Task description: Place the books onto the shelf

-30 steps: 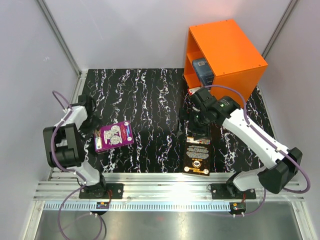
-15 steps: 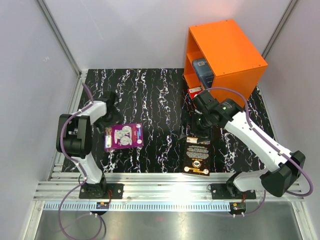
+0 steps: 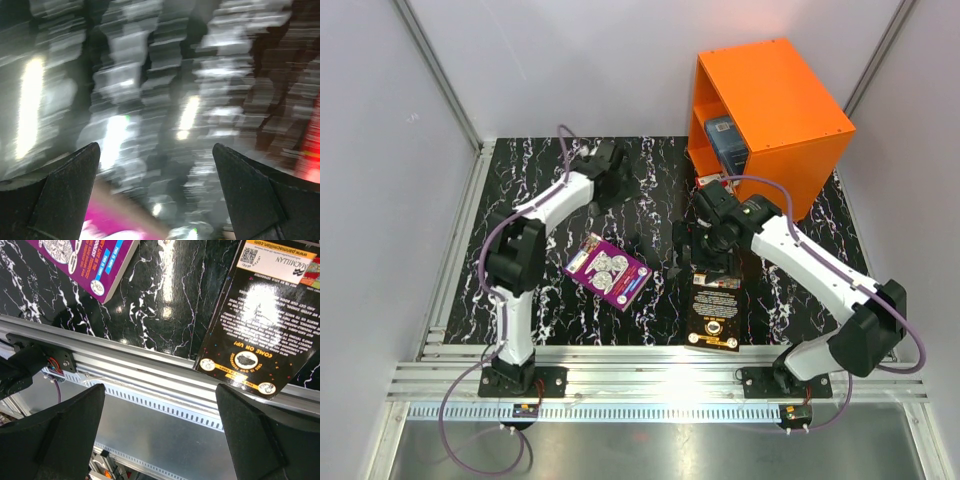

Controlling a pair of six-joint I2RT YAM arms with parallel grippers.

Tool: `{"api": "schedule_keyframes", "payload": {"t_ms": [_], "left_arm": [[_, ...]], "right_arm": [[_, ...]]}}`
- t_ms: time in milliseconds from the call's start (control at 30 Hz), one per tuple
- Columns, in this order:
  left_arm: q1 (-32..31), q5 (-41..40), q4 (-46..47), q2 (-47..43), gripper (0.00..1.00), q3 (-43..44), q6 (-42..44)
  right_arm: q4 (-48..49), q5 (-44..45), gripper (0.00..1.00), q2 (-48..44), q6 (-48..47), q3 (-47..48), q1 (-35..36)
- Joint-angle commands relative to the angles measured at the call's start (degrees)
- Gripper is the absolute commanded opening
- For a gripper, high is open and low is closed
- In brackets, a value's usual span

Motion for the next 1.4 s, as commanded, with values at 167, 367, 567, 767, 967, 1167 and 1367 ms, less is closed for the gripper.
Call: {"api": "schedule_keyframes", "payload": {"t_ms": [167, 367, 567, 767, 967, 1167, 1367], "left_arm": [[-1.9, -0.7, -0.9, -5.6, 0.99, 7.1, 1.6], [8.3, -4.2, -6.4, -29.0, 0.99, -19.7, -4.6], [7.9, 5.2, 0.5, -39.9, 0.99, -37.4, -7.2], [5.2, 9.6, 10.3, -46.5, 0.99, -52.1, -15.4], [4.1, 7.3, 14.3, -47.1, 0.99, -59.7, -21.2], [3.2, 5.1, 24.8, -40.4, 0.99, -62.9, -27.1], [1.6, 8.4, 34.9, -30.1, 0.99, -62.5, -28.4]], "right_arm": [[5.2, -0.5, 1.0, 6.0, -3.9, 2.8, 0.5], [10.6, -2.7, 1.0, 17.9, -6.8, 10.1, 0.4], [14.7, -7.1, 1.0, 35.2, -7.5, 22.8, 0.6], [16.7, -11.0, 0.99, 50.2, -6.8, 34.0, 0.6], [20.0, -12.8, 0.98, 53.9, -4.7, 31.9, 0.6], [25.8, -15.9, 0.82, 49.1, -1.8, 17.5, 0.6], [32.8, -20.1, 0.4, 44.7, 1.1, 4.4, 0.7]]}}
